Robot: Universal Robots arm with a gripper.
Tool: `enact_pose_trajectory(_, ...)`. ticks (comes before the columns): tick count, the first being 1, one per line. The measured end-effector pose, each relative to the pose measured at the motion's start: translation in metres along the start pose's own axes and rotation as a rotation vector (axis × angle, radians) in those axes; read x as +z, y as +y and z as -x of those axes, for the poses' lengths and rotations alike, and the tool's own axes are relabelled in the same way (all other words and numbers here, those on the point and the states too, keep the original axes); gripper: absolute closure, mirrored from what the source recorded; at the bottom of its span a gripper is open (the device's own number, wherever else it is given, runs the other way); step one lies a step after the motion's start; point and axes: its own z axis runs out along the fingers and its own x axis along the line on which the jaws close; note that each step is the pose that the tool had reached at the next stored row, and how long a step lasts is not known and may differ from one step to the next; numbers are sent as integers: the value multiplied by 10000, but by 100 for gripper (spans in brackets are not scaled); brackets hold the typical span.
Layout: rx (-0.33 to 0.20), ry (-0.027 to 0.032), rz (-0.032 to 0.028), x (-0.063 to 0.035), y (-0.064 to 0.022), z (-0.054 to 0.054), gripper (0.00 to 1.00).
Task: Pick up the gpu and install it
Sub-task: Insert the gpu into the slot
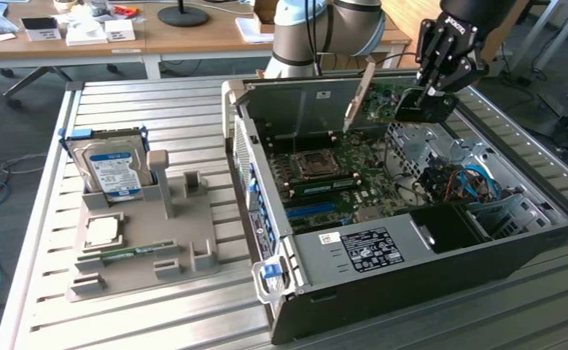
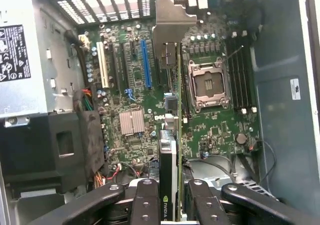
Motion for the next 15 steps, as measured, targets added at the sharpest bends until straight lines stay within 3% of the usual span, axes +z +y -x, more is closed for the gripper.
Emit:
enact_pose_trajectory(4,-2,-2,-3,1,0,1,73)
enact_pose_trajectory(6,-6,-18,-68,5,6,0,73)
enact_pose_trajectory(11,-33,-84,-459,34,68,-12,73)
enact_pose_trajectory(15,-59,-119,-675,64,127,-23,73)
